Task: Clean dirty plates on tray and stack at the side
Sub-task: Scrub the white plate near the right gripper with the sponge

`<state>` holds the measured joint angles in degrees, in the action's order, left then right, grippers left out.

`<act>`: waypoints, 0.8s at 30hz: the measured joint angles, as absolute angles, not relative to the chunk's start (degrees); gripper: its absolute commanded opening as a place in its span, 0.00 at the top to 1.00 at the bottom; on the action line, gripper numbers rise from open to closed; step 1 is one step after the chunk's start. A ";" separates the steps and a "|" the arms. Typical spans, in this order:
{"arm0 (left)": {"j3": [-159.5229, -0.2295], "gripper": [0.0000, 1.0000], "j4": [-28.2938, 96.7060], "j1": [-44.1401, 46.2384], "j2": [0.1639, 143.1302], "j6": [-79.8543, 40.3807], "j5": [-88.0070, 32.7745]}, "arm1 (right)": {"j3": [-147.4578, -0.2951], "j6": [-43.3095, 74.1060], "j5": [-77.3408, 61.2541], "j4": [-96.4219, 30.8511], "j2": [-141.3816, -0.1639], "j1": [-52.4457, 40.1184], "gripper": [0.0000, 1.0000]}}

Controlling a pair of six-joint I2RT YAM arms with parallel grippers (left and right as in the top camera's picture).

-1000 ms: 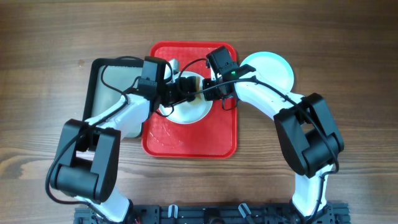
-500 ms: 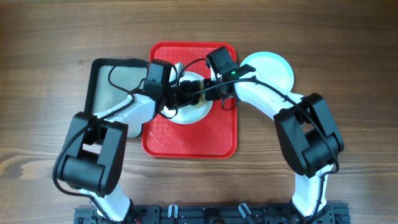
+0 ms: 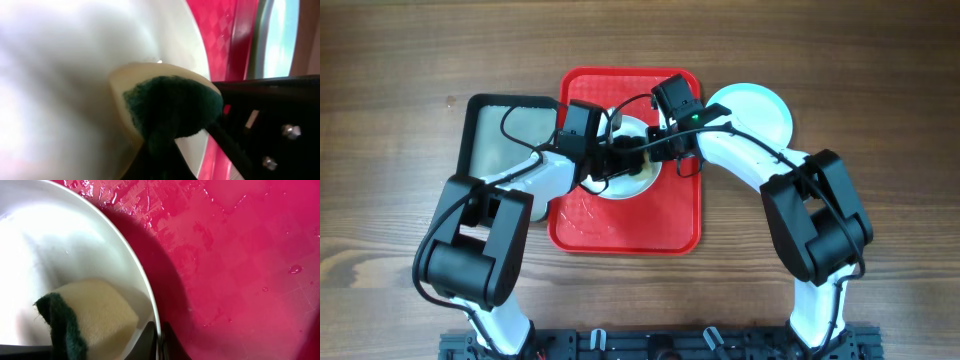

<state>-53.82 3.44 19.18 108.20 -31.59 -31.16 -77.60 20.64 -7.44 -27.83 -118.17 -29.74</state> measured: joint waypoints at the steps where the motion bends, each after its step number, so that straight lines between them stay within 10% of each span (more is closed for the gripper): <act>1: -53.82 0.96 3.64 19.11 108.20 -31.31 -31.16 | -77.60 20.64 -7.44 -27.83 -118.17 -29.74 0.96; 24: -53.82 0.96 19.51 13.91 101.43 -25.56 -12.05 | -77.60 20.64 -7.46 -27.81 -118.17 -29.76 0.95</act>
